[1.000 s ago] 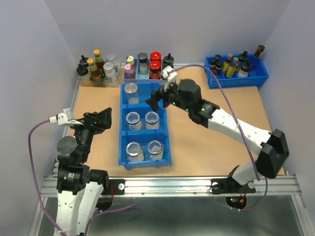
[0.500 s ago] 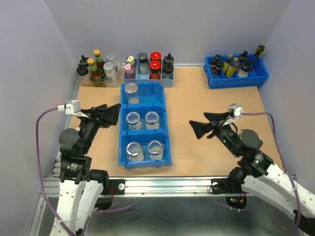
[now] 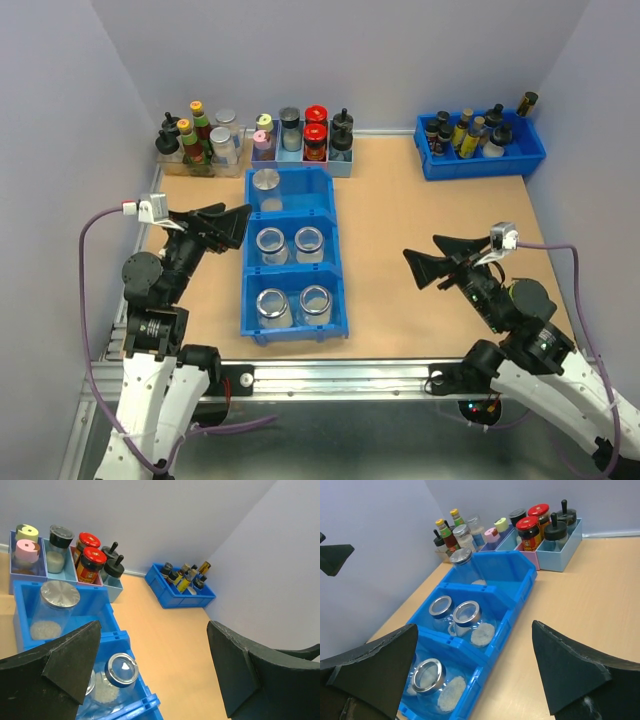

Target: Organize the condiment bottles

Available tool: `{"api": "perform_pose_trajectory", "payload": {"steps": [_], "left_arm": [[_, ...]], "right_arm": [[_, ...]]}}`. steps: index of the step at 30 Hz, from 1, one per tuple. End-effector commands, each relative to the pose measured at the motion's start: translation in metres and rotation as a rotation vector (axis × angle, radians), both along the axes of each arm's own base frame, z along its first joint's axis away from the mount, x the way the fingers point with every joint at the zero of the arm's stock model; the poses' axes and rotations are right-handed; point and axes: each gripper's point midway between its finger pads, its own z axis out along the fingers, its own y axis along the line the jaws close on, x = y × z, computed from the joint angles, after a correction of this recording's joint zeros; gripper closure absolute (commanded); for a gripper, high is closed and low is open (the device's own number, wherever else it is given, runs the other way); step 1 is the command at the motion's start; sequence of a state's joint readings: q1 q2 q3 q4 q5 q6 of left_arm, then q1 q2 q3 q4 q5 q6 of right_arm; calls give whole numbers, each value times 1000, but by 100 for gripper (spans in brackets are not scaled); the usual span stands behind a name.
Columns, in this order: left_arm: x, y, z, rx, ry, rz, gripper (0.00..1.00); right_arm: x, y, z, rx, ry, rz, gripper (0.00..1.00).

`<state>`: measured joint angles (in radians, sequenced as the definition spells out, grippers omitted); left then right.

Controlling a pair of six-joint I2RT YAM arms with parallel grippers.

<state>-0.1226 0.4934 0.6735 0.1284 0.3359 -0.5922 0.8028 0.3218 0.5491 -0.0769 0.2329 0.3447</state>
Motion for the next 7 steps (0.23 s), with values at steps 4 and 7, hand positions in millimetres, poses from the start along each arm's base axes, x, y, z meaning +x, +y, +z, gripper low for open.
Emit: {"api": "perform_pose_trajectory", "payload": {"steps": [4, 7], "left_arm": [[-9, -3, 28, 5, -113, -22, 1], [-10, -2, 31, 13, -128, -17, 1]], "right_arm": [[7, -9, 11, 8, -9, -65, 0], [12, -13, 9, -5, 0, -102, 0]]}}
